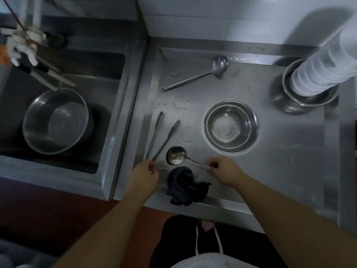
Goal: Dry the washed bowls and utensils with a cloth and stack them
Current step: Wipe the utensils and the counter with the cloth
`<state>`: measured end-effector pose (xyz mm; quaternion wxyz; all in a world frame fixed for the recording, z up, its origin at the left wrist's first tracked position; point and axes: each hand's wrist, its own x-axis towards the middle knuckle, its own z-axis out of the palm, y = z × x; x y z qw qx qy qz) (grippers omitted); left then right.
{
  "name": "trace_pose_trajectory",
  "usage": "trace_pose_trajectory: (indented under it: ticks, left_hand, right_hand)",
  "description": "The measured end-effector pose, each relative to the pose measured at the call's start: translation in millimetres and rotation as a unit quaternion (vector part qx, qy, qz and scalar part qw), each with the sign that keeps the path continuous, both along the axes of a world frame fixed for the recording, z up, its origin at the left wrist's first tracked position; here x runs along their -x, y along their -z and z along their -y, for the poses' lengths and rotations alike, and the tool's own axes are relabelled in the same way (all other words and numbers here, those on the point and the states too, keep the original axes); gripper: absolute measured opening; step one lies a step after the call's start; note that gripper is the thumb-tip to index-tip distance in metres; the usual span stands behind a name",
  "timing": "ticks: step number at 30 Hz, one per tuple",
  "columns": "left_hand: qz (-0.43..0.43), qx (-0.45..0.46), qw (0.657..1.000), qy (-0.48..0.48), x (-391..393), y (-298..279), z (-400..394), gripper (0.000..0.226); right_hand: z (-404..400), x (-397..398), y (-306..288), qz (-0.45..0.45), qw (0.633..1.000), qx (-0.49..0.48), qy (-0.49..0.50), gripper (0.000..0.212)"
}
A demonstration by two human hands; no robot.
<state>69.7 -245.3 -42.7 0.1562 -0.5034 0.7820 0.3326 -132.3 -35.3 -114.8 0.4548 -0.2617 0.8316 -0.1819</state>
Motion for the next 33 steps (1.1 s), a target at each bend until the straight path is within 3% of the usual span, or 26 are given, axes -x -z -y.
trace_pose_trajectory:
  ticks: [14,19,22,25,27,33]
  left_hand:
    - [0.007,-0.016,1.000,0.007,-20.3,-1.7,5.9,0.022]
    - [-0.003,-0.008,1.000,0.008,-19.5,-4.2,9.8,0.024]
    - [-0.012,0.005,1.000,0.009,-17.9,-9.2,9.7,0.024]
    - [-0.027,0.014,0.999,0.012,-14.4,-14.8,8.3,0.023]
    - [-0.031,0.011,0.999,0.018,-9.8,-17.1,6.8,0.021]
    - [-0.049,0.009,0.996,0.079,20.5,-20.8,-13.6,0.019]
  right_hand:
    - [7.3,-13.8,24.3,-0.132,0.991,0.024,0.004,0.009]
    - [17.4,-41.4,8.0,-0.261,0.959,0.110,-0.019,0.017]
    - [30.7,-74.1,-15.1,-0.183,0.956,0.177,-0.147,0.046]
    - [32.9,-104.4,-18.6,-0.127,0.945,0.099,-0.283,0.067]
    - [27.6,-113.8,-15.8,-0.111,0.946,0.060,-0.300,0.067]
    - [-8.0,-110.7,-11.2,-0.153,0.944,0.087,-0.278,0.054]
